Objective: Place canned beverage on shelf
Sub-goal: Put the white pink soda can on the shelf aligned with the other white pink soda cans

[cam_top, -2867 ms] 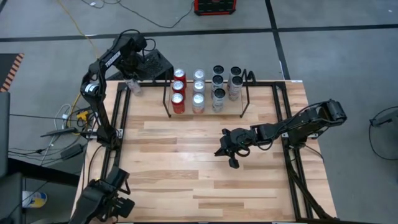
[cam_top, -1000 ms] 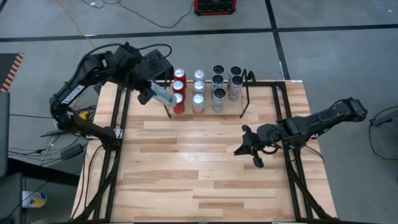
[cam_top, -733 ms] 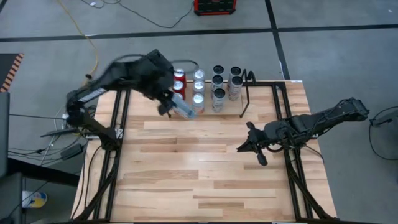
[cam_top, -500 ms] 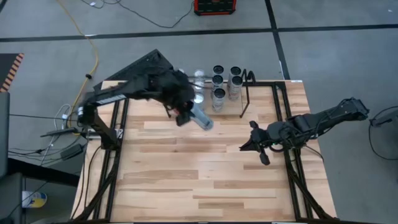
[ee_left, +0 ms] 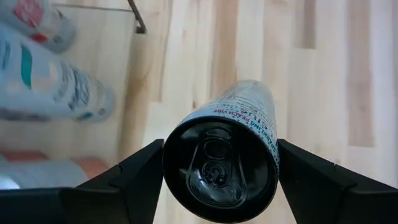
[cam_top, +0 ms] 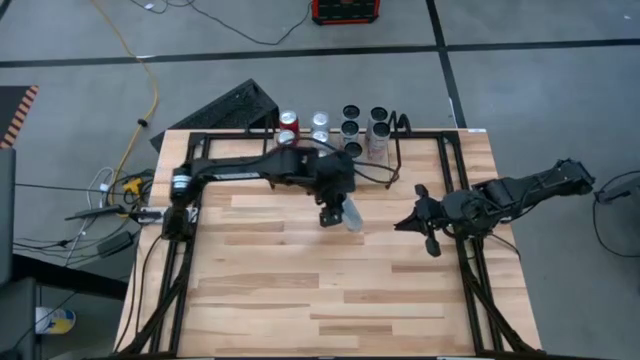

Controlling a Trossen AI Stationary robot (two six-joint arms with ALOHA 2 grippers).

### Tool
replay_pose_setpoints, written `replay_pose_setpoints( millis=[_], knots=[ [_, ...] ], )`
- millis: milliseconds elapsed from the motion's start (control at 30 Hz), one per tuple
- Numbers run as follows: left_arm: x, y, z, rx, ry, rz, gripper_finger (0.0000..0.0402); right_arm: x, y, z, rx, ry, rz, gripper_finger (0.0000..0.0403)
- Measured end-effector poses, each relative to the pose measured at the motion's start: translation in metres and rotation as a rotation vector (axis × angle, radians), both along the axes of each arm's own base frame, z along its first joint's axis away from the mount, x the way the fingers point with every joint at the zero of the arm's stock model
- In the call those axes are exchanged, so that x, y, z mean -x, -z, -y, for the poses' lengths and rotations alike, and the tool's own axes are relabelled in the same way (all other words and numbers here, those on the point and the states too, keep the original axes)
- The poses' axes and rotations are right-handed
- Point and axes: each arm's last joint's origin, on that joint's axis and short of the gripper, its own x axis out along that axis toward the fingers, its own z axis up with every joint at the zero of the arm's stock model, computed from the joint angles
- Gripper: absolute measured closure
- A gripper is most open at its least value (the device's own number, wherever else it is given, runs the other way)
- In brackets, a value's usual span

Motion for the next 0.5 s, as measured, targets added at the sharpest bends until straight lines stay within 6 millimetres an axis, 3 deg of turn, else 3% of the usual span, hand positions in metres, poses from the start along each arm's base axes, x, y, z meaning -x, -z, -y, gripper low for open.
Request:
replay_pose_setpoints(
  millis=[300,400,500],
  knots=[
    [-0.045,0.025,0.003,-0.140,0.009,-0.146,0.0143,0.009,0.002,0.005,0.024,0.058,-0.038,0.0403],
    [-0.051,0.044,0.004,-0.123,0.022,-0.170,0.0143,0.009,0.003,0.005,0.026,0.060,-0.045,0.0403],
    [-0.051,0.049,0.004,-0.107,0.005,-0.195,0.0143,0.009,0.003,0.006,0.028,0.067,-0.046,0.0403]
  ],
)
